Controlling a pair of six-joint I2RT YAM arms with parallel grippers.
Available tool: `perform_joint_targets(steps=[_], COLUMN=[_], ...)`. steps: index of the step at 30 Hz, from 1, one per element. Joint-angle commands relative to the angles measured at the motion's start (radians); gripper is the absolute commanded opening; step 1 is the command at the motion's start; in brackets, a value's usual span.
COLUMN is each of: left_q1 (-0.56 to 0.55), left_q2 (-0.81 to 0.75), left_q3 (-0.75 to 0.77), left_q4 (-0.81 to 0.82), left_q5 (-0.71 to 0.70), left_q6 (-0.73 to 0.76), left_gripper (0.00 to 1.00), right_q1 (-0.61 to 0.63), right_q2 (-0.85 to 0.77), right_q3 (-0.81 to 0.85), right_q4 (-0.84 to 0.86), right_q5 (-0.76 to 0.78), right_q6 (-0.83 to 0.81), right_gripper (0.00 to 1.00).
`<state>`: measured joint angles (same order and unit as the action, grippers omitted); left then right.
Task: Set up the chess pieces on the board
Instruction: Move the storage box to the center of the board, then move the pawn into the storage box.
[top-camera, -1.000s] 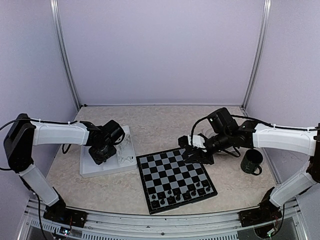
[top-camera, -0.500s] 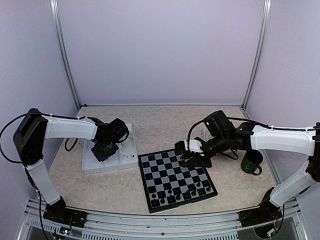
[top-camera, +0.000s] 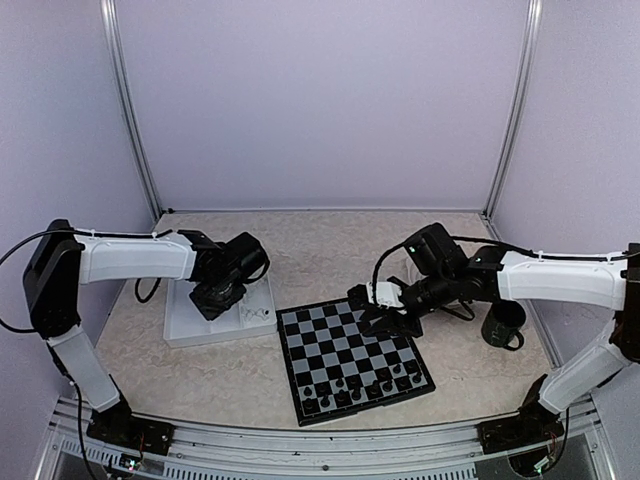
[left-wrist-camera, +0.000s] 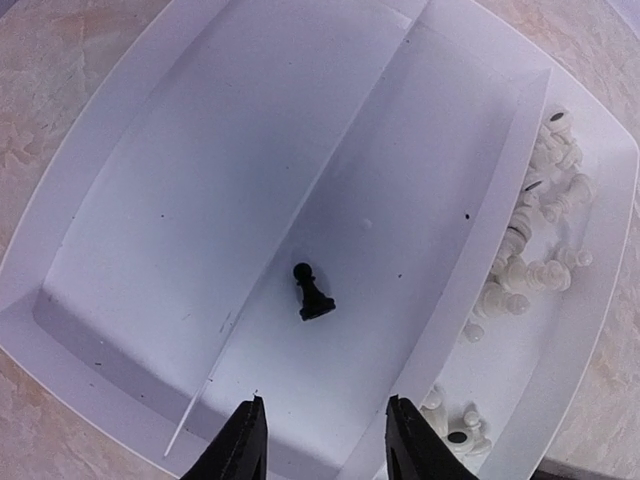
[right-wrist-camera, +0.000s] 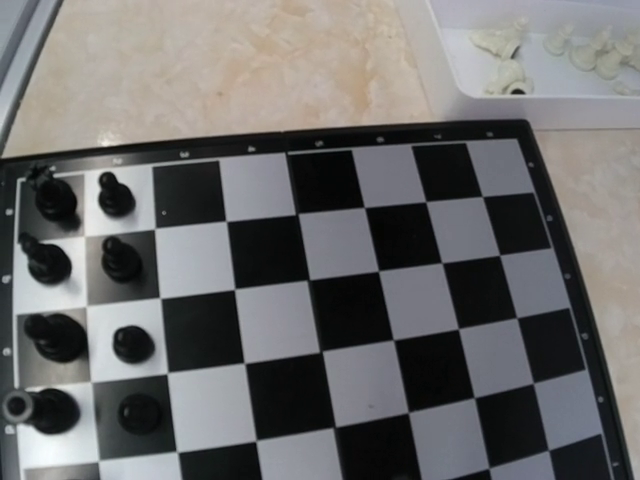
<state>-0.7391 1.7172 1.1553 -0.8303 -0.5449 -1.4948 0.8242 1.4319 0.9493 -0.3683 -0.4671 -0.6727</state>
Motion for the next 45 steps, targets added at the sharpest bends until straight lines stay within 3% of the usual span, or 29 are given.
perform_joint_targets(steps=[1,26,38,45], left_q1=[0.008,0.141,0.149,0.248], left_q2=[0.022,0.204,0.202,0.191], left_q3=[-0.031,0.010,-0.066,-0.100], left_q4=[0.048,0.214,0.252,0.218], left_q5=[0.047,0.137,0.209,0.365], left_q6=[-0.011,0.023,0.011,0.069], left_gripper=[0.41,0.40,0.32,0.30], right_q1=[0.010,0.010,0.011,0.011], right_q2=[0.012,0.036,0.044,0.036], right_q3=[-0.010,-0.016,-0.012,-0.014], right_q4=[0.001,-0.006,-0.012,-0.015], right_q5=[0.001,0.012,0.010,0.012], right_q6=[-0.006,-0.017,-0.019,-0.020], right_gripper=[0.32,0.32,0.31,0.31])
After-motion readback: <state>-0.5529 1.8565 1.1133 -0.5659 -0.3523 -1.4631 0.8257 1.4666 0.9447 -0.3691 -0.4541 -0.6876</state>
